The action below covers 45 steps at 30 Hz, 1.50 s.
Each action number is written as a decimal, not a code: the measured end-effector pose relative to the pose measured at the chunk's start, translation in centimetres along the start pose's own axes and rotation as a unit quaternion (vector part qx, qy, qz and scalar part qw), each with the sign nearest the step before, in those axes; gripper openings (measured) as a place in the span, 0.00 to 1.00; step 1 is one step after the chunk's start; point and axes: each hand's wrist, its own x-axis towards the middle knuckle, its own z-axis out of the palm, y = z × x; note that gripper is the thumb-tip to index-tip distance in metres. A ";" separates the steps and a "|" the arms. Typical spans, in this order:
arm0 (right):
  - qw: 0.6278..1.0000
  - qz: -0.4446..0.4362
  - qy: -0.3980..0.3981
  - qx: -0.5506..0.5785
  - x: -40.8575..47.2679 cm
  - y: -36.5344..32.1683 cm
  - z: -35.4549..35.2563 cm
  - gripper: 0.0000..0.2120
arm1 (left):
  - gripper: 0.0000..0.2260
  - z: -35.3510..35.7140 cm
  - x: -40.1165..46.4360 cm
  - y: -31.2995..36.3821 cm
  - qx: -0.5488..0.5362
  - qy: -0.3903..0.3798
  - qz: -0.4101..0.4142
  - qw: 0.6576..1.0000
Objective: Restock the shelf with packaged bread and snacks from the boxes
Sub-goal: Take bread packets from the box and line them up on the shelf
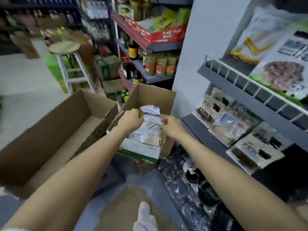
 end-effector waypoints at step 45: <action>0.852 0.136 0.372 0.341 0.7 -4.0 -5.1 0.18 | 0.09 -10.5 1.7 0.7 -0.123 0.264 0.168 0.942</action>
